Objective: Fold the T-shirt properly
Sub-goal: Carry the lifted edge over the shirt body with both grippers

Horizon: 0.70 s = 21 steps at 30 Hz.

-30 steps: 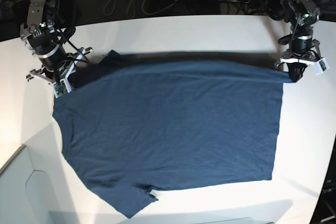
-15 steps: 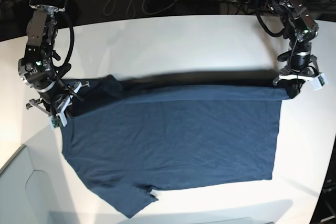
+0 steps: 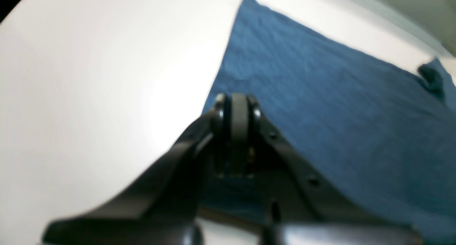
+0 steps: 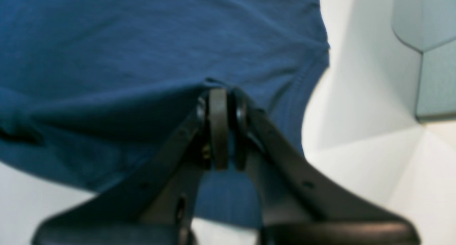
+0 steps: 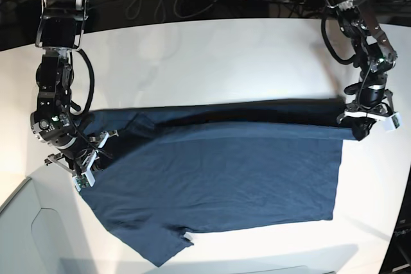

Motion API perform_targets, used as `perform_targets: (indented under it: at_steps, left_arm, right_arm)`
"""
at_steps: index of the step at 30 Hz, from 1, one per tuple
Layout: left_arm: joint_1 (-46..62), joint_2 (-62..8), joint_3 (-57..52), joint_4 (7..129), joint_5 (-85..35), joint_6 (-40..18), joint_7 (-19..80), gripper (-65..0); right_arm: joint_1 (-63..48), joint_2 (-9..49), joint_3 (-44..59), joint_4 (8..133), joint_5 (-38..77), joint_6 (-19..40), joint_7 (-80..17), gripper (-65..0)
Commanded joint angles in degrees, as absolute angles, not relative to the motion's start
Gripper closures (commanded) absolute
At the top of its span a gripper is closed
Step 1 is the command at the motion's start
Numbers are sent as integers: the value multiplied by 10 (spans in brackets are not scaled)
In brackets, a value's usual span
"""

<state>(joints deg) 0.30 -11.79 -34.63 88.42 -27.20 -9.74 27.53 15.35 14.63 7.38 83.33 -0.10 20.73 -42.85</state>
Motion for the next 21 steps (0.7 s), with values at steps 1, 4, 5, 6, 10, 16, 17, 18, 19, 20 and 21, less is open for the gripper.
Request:
perform_targets:
  at_steps: [1, 4, 5, 6, 10, 16, 17, 18, 19, 20, 21]
  left_arm:
    - [-7, -131, -349, 887, -277, -101, 261, 0]
    - [-20, -133, -348, 868, -277, -101, 261, 0]
    - [-21, -133, -348, 864, -277, -101, 261, 0]
    - [-22, -133, -348, 862, -277, -101, 261, 0]
    - [-29, -134, -325, 862, -277, -101, 260, 0]
    - [-39, -132, -300, 861, -255, -101, 259, 0]
    - [-44, -131, -299, 861, -247, -101, 260, 0]
    - [-47, -131, -301, 861, -240, -101, 260, 0]
    - [-50, -130, -301, 857, -234, -101, 260, 0]
    - [-51, -130, -301, 851, -232, -101, 259, 0]
    - [-51, -130, -301, 845, -232, -101, 258, 0]
  right_arm:
    - [173, 153, 76, 836, 3, 212, -410, -1]
    - [180, 153, 75, 816, 3, 212, -392, -1]
    - [181, 153, 75, 813, 3, 212, -388, -1]
    - [182, 153, 75, 808, 3, 212, -387, -1]
    - [183, 153, 75, 794, 2, 212, -372, -1]
    - [185, 152, 75, 786, 2, 212, -364, -1]
    - [185, 152, 75, 786, 2, 212, -364, -1]
    - [186, 152, 75, 786, 2, 212, -364, -1]
    - [190, 152, 75, 786, 2, 212, -363, -1]
    - [194, 152, 75, 786, 2, 212, -361, -1]
    - [196, 151, 75, 786, 2, 212, -360, -1]
